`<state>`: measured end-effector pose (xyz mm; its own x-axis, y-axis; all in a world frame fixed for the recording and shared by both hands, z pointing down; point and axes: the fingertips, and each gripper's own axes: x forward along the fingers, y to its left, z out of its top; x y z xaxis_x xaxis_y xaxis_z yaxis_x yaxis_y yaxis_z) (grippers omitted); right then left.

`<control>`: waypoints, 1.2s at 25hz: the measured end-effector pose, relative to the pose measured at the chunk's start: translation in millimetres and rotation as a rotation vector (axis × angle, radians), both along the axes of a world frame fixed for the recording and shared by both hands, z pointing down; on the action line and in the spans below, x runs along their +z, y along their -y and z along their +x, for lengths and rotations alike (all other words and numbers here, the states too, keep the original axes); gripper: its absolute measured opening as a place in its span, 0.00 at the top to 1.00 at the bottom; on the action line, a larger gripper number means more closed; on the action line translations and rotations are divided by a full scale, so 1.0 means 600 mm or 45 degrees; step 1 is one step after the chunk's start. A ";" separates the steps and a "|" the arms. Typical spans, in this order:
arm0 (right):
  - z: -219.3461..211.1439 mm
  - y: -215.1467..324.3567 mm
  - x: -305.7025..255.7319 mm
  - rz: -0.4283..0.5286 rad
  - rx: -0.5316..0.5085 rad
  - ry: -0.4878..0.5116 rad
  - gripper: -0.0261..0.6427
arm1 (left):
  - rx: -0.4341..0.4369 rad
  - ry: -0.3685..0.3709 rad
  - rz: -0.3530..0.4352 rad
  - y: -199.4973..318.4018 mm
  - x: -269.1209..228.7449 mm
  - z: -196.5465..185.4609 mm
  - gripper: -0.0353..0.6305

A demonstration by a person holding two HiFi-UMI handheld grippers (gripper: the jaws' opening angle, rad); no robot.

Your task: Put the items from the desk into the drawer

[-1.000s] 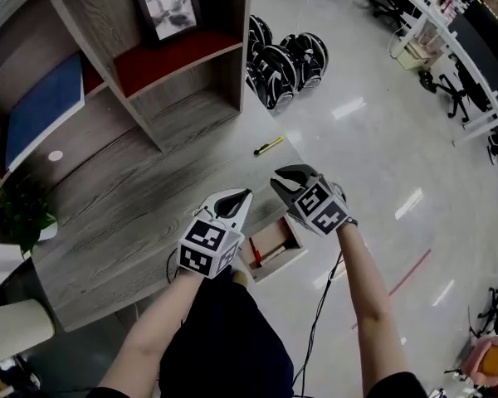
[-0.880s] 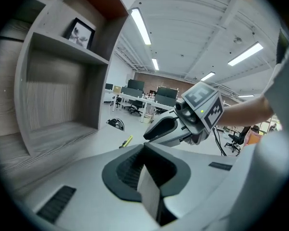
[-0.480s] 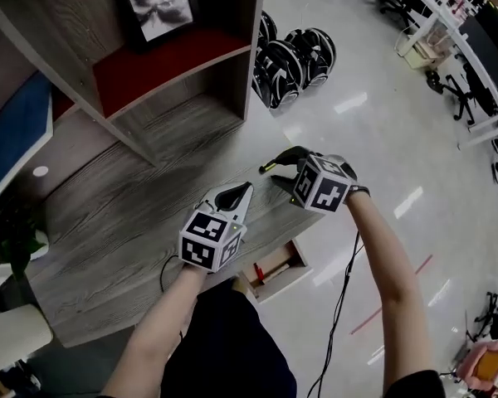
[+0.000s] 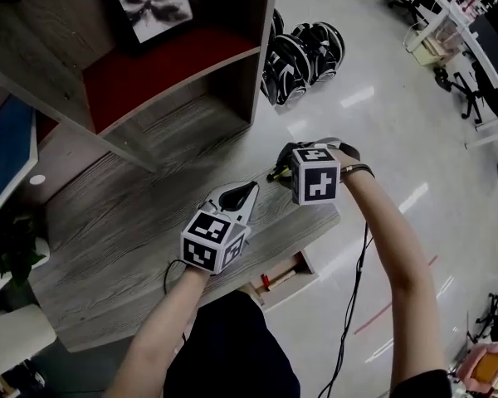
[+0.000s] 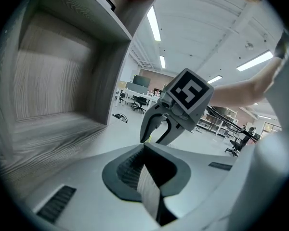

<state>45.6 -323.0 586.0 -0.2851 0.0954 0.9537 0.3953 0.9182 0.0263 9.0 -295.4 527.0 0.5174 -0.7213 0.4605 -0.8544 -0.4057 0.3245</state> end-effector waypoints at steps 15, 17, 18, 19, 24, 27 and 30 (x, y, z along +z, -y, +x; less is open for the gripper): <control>0.002 -0.014 0.003 -0.137 -0.036 -0.097 0.85 | -0.024 -0.009 -0.022 -0.009 0.005 -0.024 0.93; 0.001 -0.014 0.004 -0.126 -0.040 -0.103 0.85 | -0.023 -0.009 -0.022 -0.011 0.006 -0.023 0.93; 0.001 -0.014 0.005 -0.119 -0.040 -0.105 0.85 | -0.022 -0.009 -0.021 -0.012 0.006 -0.023 0.93; 0.001 -0.013 0.005 -0.112 -0.039 -0.105 0.85 | -0.021 -0.009 -0.021 -0.014 0.006 -0.023 0.93; 0.004 -0.016 0.004 -0.063 -0.035 -0.092 0.86 | -0.019 -0.002 -0.017 -0.024 0.002 -0.023 0.93; 0.005 -0.027 0.000 -0.078 -0.001 -0.072 0.86 | -0.015 0.004 -0.014 -0.032 -0.002 -0.024 0.93; 0.006 -0.040 -0.009 -0.085 0.045 -0.034 0.86 | -0.011 0.008 -0.013 -0.042 -0.005 -0.024 0.93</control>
<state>49.4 -299.2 580.7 -0.2642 0.1496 0.9528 0.3623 0.9309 -0.0457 -5.6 -269.9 524.1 0.5082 -0.7209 0.4713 -0.8600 -0.3952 0.3229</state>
